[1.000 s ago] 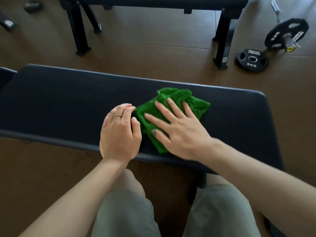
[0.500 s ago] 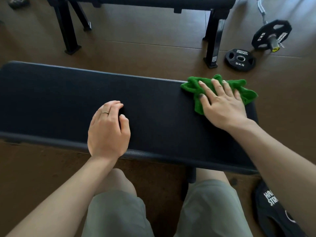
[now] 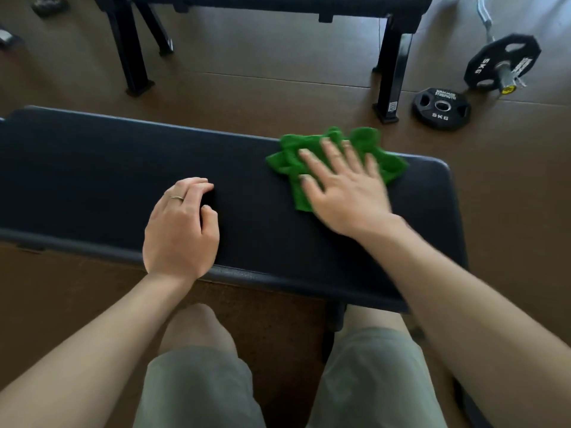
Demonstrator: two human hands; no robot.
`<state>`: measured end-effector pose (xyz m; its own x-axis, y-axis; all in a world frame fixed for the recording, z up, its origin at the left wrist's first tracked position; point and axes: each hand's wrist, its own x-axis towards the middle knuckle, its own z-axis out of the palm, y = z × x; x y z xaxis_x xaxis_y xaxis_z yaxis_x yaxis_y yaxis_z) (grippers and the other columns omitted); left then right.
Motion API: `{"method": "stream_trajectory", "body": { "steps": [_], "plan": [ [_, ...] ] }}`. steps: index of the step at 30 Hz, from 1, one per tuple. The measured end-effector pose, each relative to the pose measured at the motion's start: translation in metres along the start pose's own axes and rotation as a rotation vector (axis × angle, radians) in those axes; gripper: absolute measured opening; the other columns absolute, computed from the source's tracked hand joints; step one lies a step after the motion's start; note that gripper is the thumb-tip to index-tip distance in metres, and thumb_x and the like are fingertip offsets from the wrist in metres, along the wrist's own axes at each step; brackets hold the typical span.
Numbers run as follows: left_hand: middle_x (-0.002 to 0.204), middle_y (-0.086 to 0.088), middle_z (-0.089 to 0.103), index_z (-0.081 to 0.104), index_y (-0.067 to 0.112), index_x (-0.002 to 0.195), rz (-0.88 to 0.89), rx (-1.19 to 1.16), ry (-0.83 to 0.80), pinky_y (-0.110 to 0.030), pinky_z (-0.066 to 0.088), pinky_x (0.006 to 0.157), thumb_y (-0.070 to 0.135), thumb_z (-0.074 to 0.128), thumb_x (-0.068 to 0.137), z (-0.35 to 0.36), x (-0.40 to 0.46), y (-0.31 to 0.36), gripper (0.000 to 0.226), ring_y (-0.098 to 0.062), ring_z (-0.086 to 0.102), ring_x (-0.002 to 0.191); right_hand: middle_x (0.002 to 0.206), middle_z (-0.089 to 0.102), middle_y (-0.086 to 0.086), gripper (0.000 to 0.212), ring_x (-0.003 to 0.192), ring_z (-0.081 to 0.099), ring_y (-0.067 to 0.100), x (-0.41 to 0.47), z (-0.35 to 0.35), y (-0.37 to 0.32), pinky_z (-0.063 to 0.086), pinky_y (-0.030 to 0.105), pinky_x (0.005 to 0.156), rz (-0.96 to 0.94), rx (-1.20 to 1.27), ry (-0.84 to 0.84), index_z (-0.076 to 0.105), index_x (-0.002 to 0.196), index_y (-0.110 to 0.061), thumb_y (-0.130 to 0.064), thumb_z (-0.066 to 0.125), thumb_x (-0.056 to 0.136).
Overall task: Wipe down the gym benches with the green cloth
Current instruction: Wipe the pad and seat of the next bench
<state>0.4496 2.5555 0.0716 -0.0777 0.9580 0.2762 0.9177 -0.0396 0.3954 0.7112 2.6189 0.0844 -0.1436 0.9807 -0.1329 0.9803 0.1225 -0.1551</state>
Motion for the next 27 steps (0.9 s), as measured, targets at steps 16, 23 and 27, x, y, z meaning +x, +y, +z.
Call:
{"method": "stream_trajectory", "body": {
  "steps": [16,23,27],
  "plan": [
    [0.143,0.008,0.054,0.059,0.021,0.131,-0.062,0.032,-0.032,-0.045,0.049,0.094,0.014,0.045,0.099,0.000,-0.001,0.005,0.035,-0.018,0.051,0.130,0.174,0.003,-0.007,0.059,0.161,-0.004,0.024,-0.070,0.010,0.004,-0.004,0.054,0.128,-0.281,0.029,-0.003,0.011,0.161,-0.053,-0.065,0.016,0.103],
    [0.143,0.011,0.055,0.061,0.022,0.129,-0.074,0.014,0.001,-0.042,0.048,0.091,0.014,0.044,0.099,0.002,0.000,0.006,0.035,-0.015,0.051,0.130,0.174,-0.009,0.000,0.064,0.159,-0.014,0.035,-0.011,-0.006,0.032,-0.009,0.063,0.124,0.033,0.002,-0.071,0.001,0.163,-0.048,-0.066,0.010,0.102],
    [0.141,0.009,0.057,0.063,0.019,0.128,-0.049,0.002,0.025,-0.041,0.048,0.096,0.017,0.042,0.098,0.004,-0.001,0.005,0.037,-0.016,0.052,0.130,0.175,0.003,0.002,0.063,0.159,-0.006,0.038,-0.065,0.014,-0.039,-0.004,0.066,0.123,-0.227,0.034,-0.010,0.013,0.164,-0.043,-0.063,0.018,0.104]
  ]
}}
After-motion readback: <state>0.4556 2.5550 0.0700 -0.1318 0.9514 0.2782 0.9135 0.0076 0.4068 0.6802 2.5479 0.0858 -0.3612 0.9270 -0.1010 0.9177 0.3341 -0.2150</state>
